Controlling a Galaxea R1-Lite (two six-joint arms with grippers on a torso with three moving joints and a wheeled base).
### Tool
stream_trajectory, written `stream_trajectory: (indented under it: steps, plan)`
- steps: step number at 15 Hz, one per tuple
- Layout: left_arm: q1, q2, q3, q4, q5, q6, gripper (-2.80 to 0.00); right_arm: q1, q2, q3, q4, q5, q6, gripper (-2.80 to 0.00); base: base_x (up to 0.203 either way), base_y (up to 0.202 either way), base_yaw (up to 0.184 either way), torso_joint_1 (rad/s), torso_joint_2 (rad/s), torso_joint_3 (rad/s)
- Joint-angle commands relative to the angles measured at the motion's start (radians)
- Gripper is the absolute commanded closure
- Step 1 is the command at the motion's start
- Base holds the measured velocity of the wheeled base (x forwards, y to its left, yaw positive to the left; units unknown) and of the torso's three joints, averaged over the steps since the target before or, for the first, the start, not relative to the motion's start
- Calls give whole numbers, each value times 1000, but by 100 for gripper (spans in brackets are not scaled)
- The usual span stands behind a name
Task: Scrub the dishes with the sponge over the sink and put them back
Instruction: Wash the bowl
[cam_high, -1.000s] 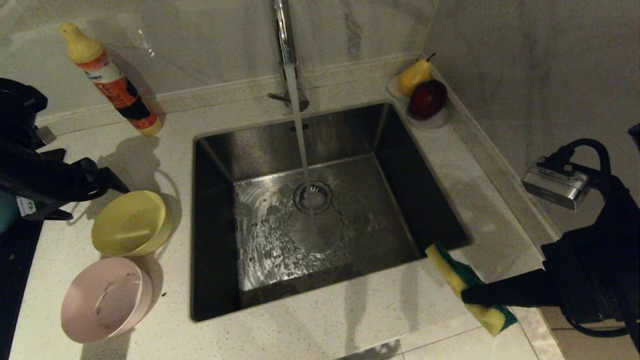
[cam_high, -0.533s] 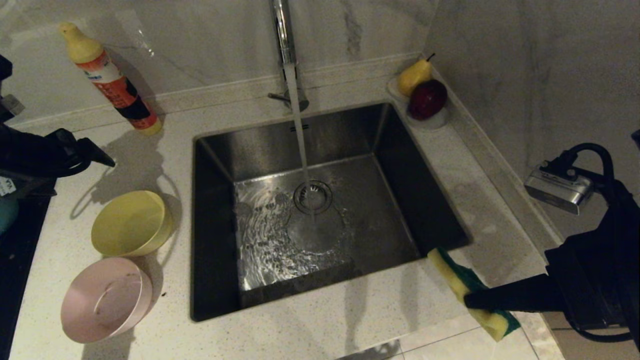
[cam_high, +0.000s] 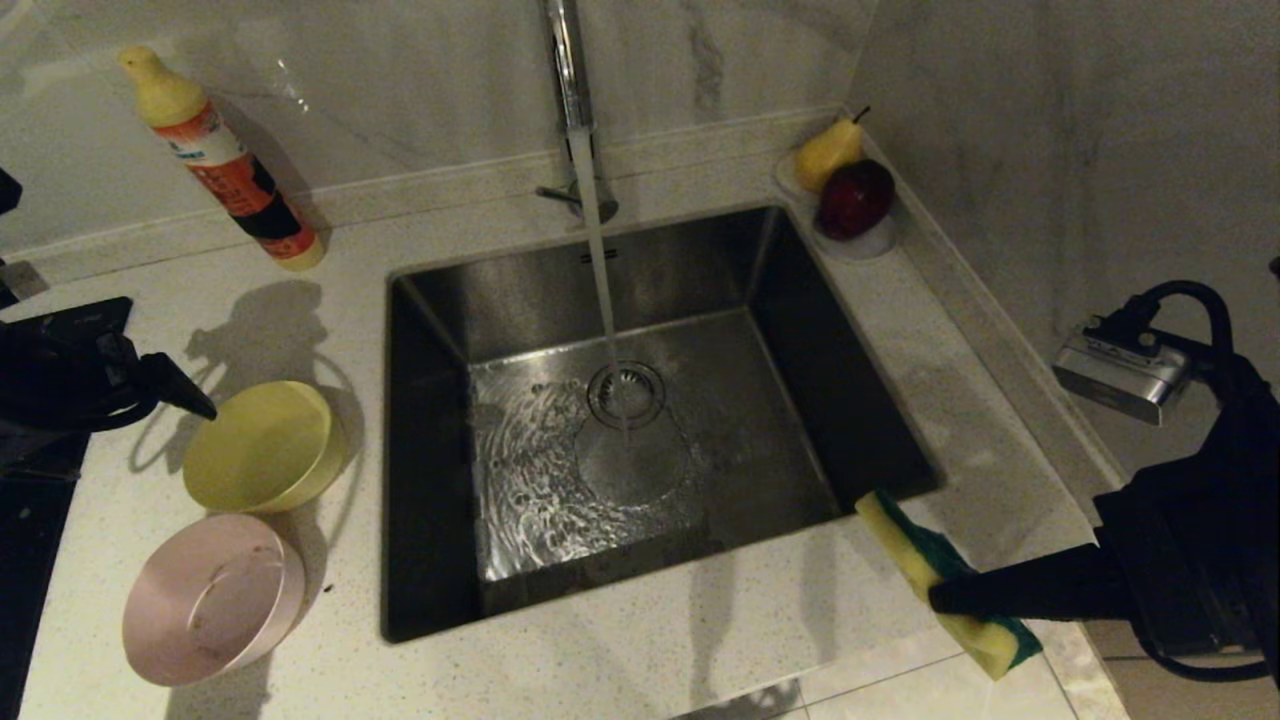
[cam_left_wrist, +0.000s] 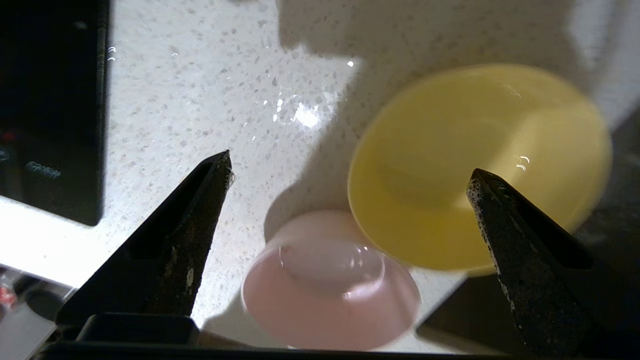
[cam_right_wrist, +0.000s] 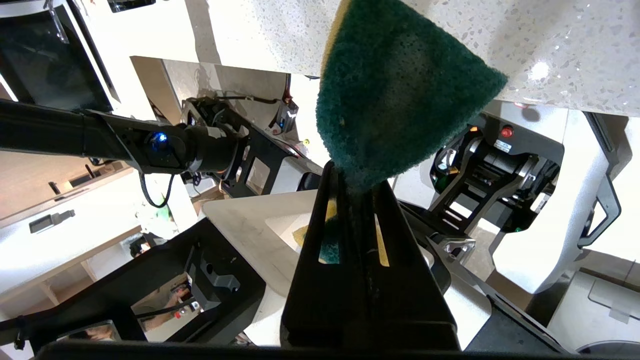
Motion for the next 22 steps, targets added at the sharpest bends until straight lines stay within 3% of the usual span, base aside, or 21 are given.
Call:
stream_trajectory:
  steps: [1,8,10,20,21,22]
  plan:
    - [1,44,43,-41,-1,-2,-280,0,0,2,3,1,5,0,0,0,0,0,0,0]
    - [1,120,74,-161,0,-5,-280,-4,14,9,2,-1,4,0,0,0,0,0,0,0]
    - [1,134,74,-195,30,-7,-280,-6,22,8,2,-1,1,0,0,0,0,0,0,0]
    - [2,179,125,-202,48,-14,-280,-6,-3,6,10,-1,4,0,0,0,0,0,0,0]
    - [2,180,120,-203,47,-14,0,-6,-4,8,10,-1,5,0,0,0,0,0,0,0]
    - [2,180,113,-203,45,-16,0,-6,-3,8,10,-1,4,0,0,0,0,0,0,0]
